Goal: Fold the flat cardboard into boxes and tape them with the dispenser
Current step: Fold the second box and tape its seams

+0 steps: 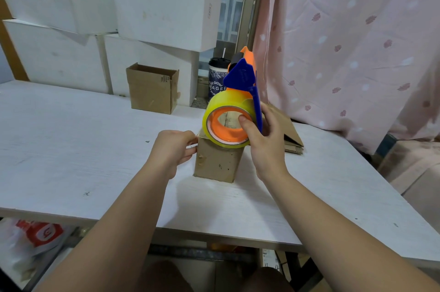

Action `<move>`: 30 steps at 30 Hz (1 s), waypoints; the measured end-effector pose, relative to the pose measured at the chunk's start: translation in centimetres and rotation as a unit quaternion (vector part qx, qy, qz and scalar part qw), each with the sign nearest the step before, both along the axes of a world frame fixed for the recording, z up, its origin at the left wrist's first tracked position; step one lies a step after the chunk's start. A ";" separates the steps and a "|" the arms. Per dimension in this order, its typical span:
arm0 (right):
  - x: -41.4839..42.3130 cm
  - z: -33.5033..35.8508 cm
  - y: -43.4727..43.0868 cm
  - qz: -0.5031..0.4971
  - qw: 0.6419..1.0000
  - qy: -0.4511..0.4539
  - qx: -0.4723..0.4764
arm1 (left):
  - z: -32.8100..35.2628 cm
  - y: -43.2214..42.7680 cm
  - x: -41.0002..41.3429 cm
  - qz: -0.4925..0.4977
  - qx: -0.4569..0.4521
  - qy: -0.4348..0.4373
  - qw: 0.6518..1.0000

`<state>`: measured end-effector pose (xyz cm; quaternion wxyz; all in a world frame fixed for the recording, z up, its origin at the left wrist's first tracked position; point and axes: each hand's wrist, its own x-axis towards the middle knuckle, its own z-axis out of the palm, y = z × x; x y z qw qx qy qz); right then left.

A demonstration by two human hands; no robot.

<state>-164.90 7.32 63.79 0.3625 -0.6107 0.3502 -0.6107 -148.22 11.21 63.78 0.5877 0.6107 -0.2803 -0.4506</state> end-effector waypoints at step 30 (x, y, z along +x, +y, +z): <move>0.7 -0.1 0.7 -0.023 0.999 0.026 -0.001 | -0.5 -0.1 -0.7 0.004 -0.022 -0.061 0.998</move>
